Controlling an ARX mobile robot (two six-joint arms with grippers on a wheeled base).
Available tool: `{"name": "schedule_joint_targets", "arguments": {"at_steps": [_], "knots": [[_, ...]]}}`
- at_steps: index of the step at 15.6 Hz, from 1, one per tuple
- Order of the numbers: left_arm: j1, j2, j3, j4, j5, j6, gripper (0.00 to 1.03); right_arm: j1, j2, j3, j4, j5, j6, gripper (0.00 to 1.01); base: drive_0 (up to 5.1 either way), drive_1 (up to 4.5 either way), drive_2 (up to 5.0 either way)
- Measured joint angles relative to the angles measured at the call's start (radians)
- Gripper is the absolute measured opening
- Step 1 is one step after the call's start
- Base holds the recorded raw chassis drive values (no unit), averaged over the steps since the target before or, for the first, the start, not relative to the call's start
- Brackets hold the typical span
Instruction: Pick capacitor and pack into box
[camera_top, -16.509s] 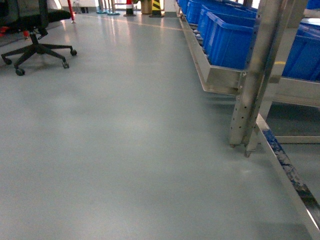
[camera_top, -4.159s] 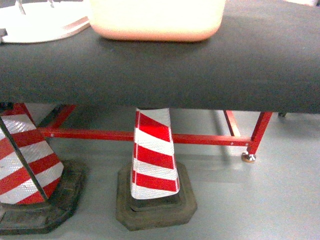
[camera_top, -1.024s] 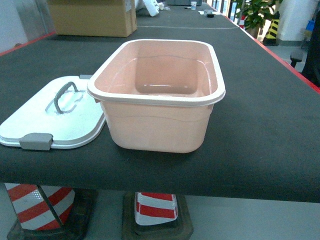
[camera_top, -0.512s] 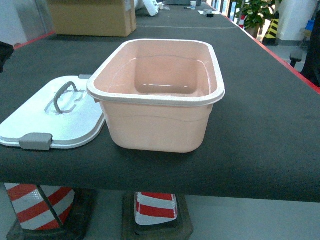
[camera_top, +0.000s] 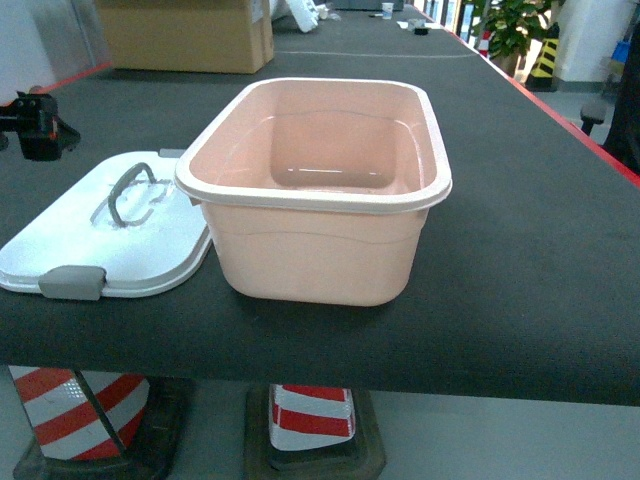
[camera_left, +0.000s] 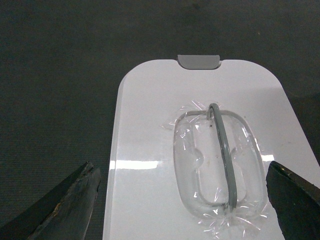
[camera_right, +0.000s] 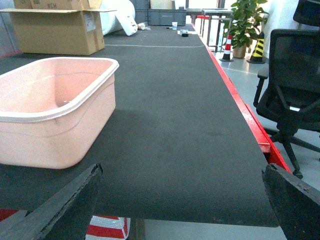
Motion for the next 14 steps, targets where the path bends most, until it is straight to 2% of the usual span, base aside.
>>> {"name": "schedule_joint_targets", "arguments": {"at_steps": [4, 6, 8, 13, 14], "knots": [[-0.041, 0.058, 0.163, -0.235, 0.062, 0.005, 0.98, 0.0, 0.0, 0.0, 0.0, 0.0, 0.0, 0.98, 0.0, 0.0, 0.0], [-0.065, 0.095, 0.198, -0.3, 0.039, 0.015, 0.98, 0.0, 0.0, 0.0, 0.0, 0.0, 0.0, 0.98, 0.0, 0.0, 0.0], [-0.076, 0.152, 0.226, -0.327, -0.008, 0.041, 0.98, 0.0, 0.0, 0.0, 0.0, 0.0, 0.0, 0.98, 0.0, 0.0, 0.0], [-0.078, 0.253, 0.323, -0.394, -0.042, 0.096, 0.98, 0.0, 0.0, 0.0, 0.0, 0.0, 0.0, 0.98, 0.0, 0.0, 0.0], [-0.081, 0.253, 0.329, -0.396, -0.047, 0.115, 0.88, 0.0, 0.0, 0.0, 0.0, 0.0, 0.0, 0.98, 0.0, 0.0, 0.0]]}}
